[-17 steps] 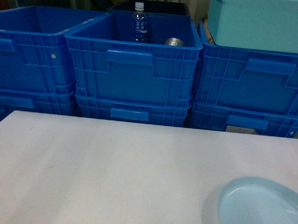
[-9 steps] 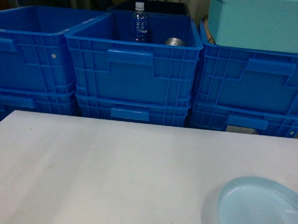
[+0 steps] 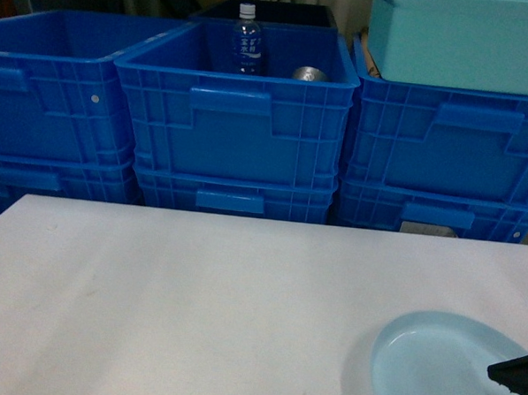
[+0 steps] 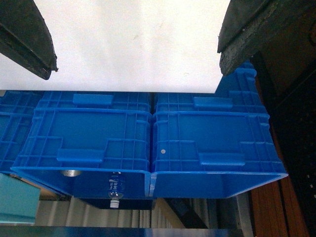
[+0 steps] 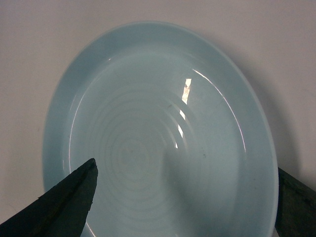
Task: Place blue tray on left shelf second layer neatly
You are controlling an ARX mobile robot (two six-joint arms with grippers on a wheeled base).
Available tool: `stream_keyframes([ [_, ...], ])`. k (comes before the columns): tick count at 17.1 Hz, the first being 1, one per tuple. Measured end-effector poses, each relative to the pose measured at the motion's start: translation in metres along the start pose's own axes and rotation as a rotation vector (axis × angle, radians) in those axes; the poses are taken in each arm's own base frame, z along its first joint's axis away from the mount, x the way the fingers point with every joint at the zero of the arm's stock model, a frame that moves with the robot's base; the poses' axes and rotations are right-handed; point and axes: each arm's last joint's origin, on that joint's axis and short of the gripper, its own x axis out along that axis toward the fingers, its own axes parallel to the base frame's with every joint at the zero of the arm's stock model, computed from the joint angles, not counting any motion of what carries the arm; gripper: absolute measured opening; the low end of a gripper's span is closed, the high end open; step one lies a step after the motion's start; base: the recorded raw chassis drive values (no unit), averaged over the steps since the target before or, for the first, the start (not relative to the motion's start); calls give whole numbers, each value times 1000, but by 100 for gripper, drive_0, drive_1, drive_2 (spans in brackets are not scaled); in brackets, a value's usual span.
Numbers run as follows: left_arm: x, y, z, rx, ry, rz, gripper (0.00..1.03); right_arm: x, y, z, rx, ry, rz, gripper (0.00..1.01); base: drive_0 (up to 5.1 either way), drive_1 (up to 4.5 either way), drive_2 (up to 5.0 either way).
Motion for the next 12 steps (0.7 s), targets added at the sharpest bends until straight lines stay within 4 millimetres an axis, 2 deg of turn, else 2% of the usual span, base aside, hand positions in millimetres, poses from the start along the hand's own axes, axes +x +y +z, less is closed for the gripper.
stream_keyframes([
  [2, 0, 0, 0, 0, 0, 0, 98, 2, 3, -3, -22, 19, -10, 94, 0, 0, 0],
  [6, 0, 0, 0, 0, 0, 0, 98, 2, -9, -8, -130, 23, -99, 50, 0, 0, 0],
  [10, 0, 0, 0, 0, 0, 0, 98, -7, -24, -16, -107, 9, -124, 5, 0, 0, 0],
  [12, 0, 0, 0, 0, 0, 0, 98, -11, -22, -17, -88, -6, -120, 2, 0, 0, 0],
])
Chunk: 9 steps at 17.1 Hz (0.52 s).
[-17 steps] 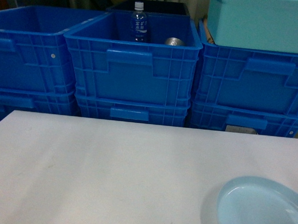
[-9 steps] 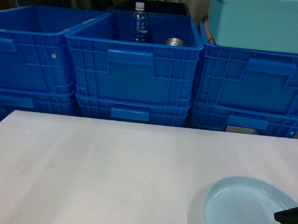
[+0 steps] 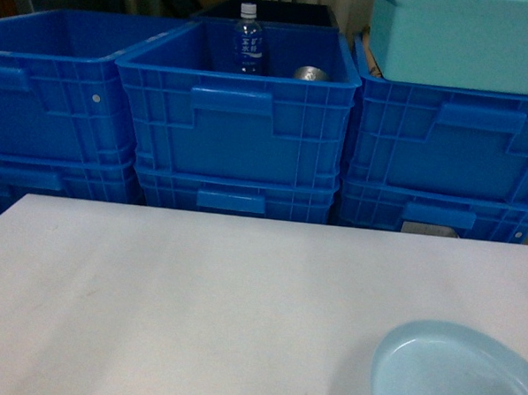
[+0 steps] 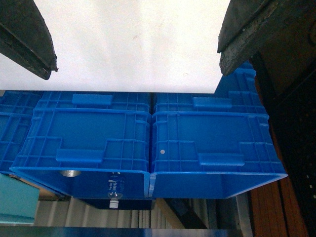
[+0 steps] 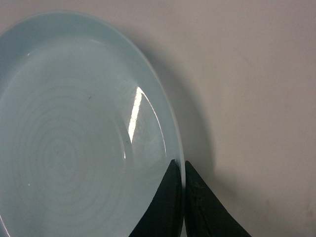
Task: Place blue tray on left shelf second layer neatly
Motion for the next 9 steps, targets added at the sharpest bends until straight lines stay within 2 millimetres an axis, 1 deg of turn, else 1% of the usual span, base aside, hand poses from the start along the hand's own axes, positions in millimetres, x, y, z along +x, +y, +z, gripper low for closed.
stream_keyframes([
  [2, 0, 0, 0, 0, 0, 0, 98, -9, 10, -1, 34, -2, -5, 2, 0, 0, 0],
  [3, 0, 0, 0, 0, 0, 0, 98, -20, 17, 9, 31, -49, -16, 2, 0, 0, 0],
  [4, 0, 0, 0, 0, 0, 0, 98, -34, 27, 22, 6, -114, -27, 2, 0, 0, 0],
  [5, 0, 0, 0, 0, 0, 0, 98, -57, 42, 41, -53, -223, -41, 2, 0, 0, 0],
  [6, 0, 0, 0, 0, 0, 0, 98, -81, 58, 55, -131, -343, -106, 2, 0, 0, 0],
  [7, 0, 0, 0, 0, 0, 0, 98, -104, 73, 64, -192, -460, -173, 2, 0, 0, 0],
  [8, 0, 0, 0, 0, 0, 0, 98, -129, 89, 63, -205, -555, -245, 2, 0, 0, 0],
  [9, 0, 0, 0, 0, 0, 0, 98, -147, 100, 55, -195, -616, -269, 2, 0, 0, 0],
])
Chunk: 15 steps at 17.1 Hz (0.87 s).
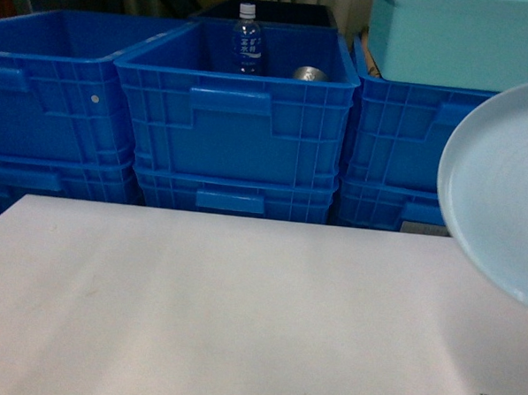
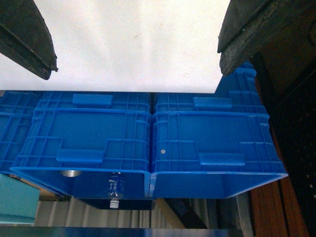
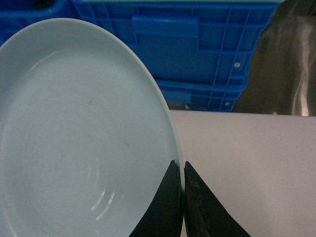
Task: Place blue tray on left shelf second layer neatly
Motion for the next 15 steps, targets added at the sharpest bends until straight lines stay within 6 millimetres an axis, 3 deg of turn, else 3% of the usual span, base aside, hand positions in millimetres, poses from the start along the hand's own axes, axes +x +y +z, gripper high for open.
stream_keyframes([
  [3, 0, 0, 0, 0, 0, 0, 98, -55, 30, 3, 41, -130, 20, 2, 0, 0, 0],
  [5, 0, 0, 0, 0, 0, 0, 98, -77, 43, 1, 72, -179, 51, 2, 0, 0, 0],
  [7, 0, 0, 0, 0, 0, 0, 98, -78, 44, 5, 76, -220, 31, 2, 0, 0, 0],
  [10, 0, 0, 0, 0, 0, 1, 98, -63, 32, -3, 71, -202, -29, 2, 0, 0, 0],
  [15, 0, 0, 0, 0, 0, 0, 98, -63, 31, -5, 28, -219, -45, 2, 0, 0, 0],
])
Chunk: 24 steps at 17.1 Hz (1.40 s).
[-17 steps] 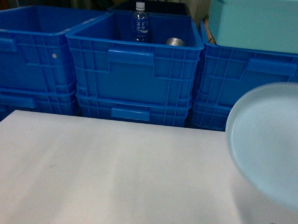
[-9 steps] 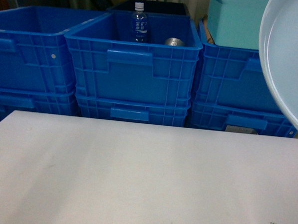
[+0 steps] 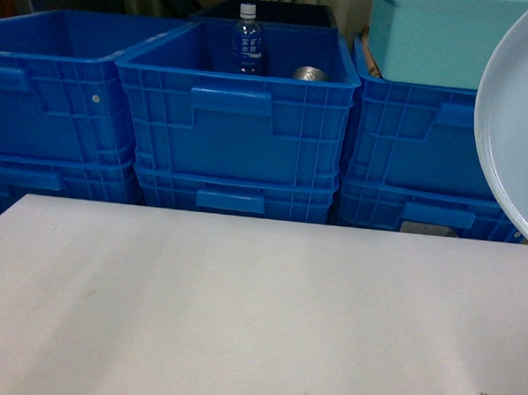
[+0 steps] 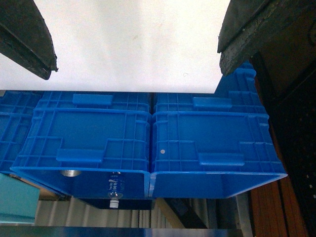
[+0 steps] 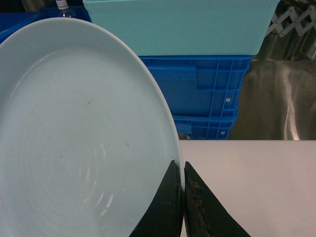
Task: Place blue tray on left shelf second layer neatly
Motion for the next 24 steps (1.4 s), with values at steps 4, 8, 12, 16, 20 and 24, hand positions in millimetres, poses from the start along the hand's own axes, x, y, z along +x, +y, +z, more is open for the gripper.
stream_keyframes([
  [4, 0, 0, 0, 0, 0, 0, 98, 0, 0, -1, -3, 5, 0, 2, 0, 0, 0],
  [8, 0, 0, 0, 0, 0, 0, 98, 0, 0, -4, -24, 33, -3, 2, 0, 0, 0],
  [12, 0, 0, 0, 0, 0, 0, 98, 0, 1, -4, -42, 30, 3, 2, 0, 0, 0],
  [16, 0, 0, 0, 0, 0, 0, 98, 0, 1, -4, -42, 30, 3, 2, 0, 0, 0],
  [20, 0, 0, 0, 0, 0, 0, 98, 0, 1, -4, -42, 30, 3, 2, 0, 0, 0],
  [24, 0, 0, 0, 0, 0, 0, 98, 0, 1, -4, -42, 30, 3, 2, 0, 0, 0],
])
